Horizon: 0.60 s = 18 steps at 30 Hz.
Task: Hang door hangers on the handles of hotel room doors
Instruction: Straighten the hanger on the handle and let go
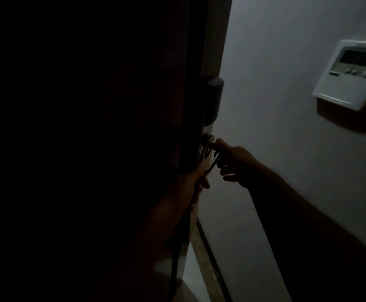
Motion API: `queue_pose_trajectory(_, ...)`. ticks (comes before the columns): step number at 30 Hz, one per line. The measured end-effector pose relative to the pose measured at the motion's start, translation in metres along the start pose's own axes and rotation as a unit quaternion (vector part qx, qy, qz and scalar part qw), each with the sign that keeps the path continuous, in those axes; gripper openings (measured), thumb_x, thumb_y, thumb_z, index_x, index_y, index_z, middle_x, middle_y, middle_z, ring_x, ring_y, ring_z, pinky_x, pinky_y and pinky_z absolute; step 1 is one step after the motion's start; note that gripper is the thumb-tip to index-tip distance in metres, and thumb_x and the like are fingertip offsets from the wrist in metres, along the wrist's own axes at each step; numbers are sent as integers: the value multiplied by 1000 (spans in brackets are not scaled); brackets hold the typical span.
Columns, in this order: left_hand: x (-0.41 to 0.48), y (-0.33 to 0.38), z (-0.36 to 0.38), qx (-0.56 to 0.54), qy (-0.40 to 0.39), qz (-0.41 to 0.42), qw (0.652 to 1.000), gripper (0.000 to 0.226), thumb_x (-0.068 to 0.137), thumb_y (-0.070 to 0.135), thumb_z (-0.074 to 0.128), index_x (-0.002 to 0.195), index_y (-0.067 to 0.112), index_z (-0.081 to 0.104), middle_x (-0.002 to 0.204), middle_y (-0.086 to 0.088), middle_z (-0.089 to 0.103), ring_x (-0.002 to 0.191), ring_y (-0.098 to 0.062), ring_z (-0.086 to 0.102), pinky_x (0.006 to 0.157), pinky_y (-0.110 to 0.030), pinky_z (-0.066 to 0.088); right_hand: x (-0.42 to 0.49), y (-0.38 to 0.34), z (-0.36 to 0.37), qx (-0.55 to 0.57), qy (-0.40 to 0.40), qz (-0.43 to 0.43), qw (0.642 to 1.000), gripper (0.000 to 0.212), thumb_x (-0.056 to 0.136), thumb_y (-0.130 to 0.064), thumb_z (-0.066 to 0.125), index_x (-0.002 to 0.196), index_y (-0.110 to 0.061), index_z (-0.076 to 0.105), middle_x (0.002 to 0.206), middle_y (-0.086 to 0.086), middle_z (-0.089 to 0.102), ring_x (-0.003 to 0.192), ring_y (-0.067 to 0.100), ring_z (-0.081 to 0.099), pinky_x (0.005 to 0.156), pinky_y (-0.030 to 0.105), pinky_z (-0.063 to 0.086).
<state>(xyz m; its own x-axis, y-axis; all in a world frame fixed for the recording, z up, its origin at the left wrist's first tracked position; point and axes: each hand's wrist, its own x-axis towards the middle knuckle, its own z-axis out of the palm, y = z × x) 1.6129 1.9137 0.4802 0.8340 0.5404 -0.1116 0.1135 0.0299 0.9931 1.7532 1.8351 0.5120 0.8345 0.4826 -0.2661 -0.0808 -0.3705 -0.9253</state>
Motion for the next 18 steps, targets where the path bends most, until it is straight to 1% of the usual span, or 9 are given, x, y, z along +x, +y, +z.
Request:
queue_pose_trajectory(2,-10,-3,13,11,-16,2,1000,47,99,49,42,74,14,61,67,-2,50,58,-14,48,56,-25,40,-16,6,-15,0,19,6,1000,52,92,-61,50,88,-10,63,79,8,58,67,20,52,70,33,42)
queue_pose_trajectory(6,-34,-4,38,10,-58,-1,998,46,99,48,41,73,14,60,63,-1,47,56,-13,45,54,-25,38,-49,21,-40,-7,60,12,998,51,94,-59,47,88,-11,62,80,8,57,67,20,51,67,31,40)
queue_pose_trajectory(9,-53,-5,54,31,-86,1,996,48,99,50,40,75,15,61,64,0,49,55,-12,46,53,-25,39,-73,34,-62,-3,69,22,997,53,94,-60,47,93,-10,64,83,8,58,70,20,53,70,32,43)
queue_pose_trajectory(13,-80,-6,78,56,-124,-6,991,47,100,50,38,80,16,63,69,-1,53,56,-10,49,49,-19,41,-106,51,-92,17,77,26,997,50,93,-59,49,90,-11,64,81,8,58,70,20,53,71,33,44)
queue_pose_trajectory(15,-94,-7,92,59,-119,-15,991,45,100,51,40,87,16,66,74,-3,56,62,-13,51,53,-23,42,-122,60,-105,35,86,25,995,50,93,-58,50,90,-11,64,80,8,57,68,20,52,67,31,42)
queue_pose_trajectory(17,-106,-12,106,53,-112,-25,992,42,98,52,43,91,17,66,79,-5,58,67,-16,54,57,-26,44,-137,70,-117,46,93,24,994,52,93,-58,50,97,-8,65,83,8,58,69,20,53,66,30,43)
queue_pose_trajectory(18,-113,-15,112,46,-114,-34,992,41,97,54,45,91,19,66,82,-5,59,71,-19,56,62,-29,47,-144,74,-122,47,95,25,994,53,93,-58,50,101,-8,66,85,8,59,71,20,54,67,31,45)
